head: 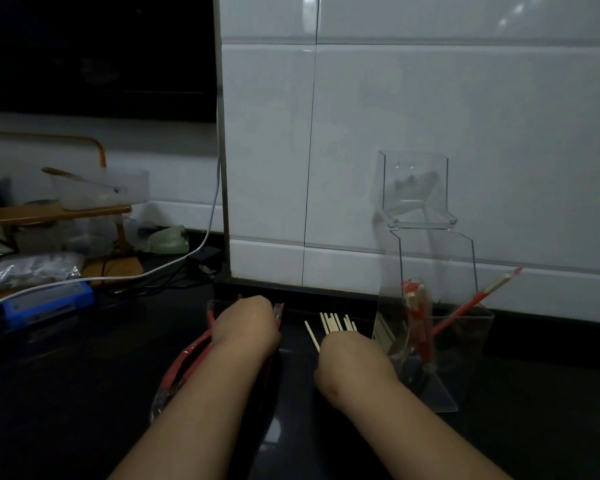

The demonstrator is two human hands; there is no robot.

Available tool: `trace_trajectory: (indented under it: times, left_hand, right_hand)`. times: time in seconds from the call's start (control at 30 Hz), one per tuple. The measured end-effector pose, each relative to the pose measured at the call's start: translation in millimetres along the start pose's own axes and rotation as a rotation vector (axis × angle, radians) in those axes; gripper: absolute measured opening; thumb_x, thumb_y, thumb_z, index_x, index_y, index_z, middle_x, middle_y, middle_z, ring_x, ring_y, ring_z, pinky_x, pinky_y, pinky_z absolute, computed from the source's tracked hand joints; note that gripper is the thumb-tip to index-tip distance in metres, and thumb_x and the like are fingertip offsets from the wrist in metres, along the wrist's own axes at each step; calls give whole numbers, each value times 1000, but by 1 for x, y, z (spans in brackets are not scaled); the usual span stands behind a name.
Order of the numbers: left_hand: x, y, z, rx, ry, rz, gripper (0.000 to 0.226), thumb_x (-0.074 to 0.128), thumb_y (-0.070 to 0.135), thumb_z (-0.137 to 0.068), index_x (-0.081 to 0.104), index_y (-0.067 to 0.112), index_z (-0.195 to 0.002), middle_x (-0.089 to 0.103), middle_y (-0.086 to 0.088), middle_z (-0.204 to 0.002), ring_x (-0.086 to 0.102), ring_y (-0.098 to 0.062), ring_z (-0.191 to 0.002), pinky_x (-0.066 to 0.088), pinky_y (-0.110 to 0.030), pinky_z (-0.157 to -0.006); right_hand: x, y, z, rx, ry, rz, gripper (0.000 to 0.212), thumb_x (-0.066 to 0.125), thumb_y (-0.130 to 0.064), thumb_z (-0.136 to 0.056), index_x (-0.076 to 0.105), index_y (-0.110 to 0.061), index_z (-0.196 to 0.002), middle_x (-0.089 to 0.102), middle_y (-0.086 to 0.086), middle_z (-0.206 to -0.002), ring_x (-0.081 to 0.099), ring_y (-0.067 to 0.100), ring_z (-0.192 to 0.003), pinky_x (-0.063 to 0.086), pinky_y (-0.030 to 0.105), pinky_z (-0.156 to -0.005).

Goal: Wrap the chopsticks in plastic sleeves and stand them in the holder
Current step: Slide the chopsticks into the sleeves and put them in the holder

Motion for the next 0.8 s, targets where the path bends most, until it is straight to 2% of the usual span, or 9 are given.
trace_trajectory:
  times: [0.13,0.23,0.3,0.37,0.5,0.6,0.7,0.8]
  left_hand:
    - [0,0,-3,-23,25,1,22,54,35,-97,71,21,-99,69,-5,-101,65,-25,-95,43,-36,-82]
    - [-8,1,0,-11,84,33,23,59,40,-94,71,20,-97,68,-2,-92,61,-23,-81,43,-32,-69]
    - [-19,1,5,1,154,95,26,61,45,-92,69,21,-95,68,-2,-91,58,-23,-80,42,-31,-68]
    - [-29,2,11,1,215,197,19,63,38,-89,68,20,-92,65,0,-87,58,-23,-81,41,-29,-68]
    - [-39,1,18,-28,300,441,9,59,26,-85,65,20,-82,55,5,-72,49,-16,-68,36,-29,-60]
    - [-42,-2,21,-57,347,577,9,57,24,-83,65,22,-78,61,3,-76,56,-21,-75,41,-30,-65]
    - [-43,-3,22,-57,359,629,15,56,21,-83,71,24,-86,68,1,-86,61,-24,-85,48,-31,-74]
    - [-44,-4,22,-55,359,687,14,56,19,-79,66,25,-71,70,1,-80,62,-24,-80,52,-33,-73]
  right_hand:
    - [1,-1,-1,4,-25,-30,24,58,-20,-91,68,-9,-110,66,12,-114,64,32,-105,51,33,-82]
    - [-9,0,3,-2,39,-79,25,57,-27,-91,69,-10,-106,67,10,-107,64,31,-99,48,31,-76]
    - [-17,1,6,-5,90,-122,25,57,-27,-90,68,-10,-105,67,10,-105,65,31,-97,45,29,-72]
    - [-23,0,8,-24,139,-165,24,58,-27,-88,64,-13,-106,67,9,-105,64,31,-98,45,30,-73]
    - [-29,-1,13,-103,231,-302,19,55,-21,-87,45,-22,-104,64,7,-100,60,30,-92,46,34,-72]
    - [-33,-1,14,-145,285,-370,14,50,-22,-89,56,-25,-102,62,2,-100,58,26,-94,48,34,-74]
    - [-35,-2,16,-157,346,-441,23,47,-22,-90,66,-25,-101,65,-3,-106,59,21,-101,50,33,-82]
    - [-33,-2,17,-166,408,-482,30,47,-15,-90,64,-31,-110,66,-7,-110,60,19,-104,49,31,-84]
Point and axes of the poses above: each hand's wrist, its own z-axis away from the middle knuckle, its own x-axis out of the palm, y = z × x, the point moved 5 cm from there along -z, towards the middle knuckle
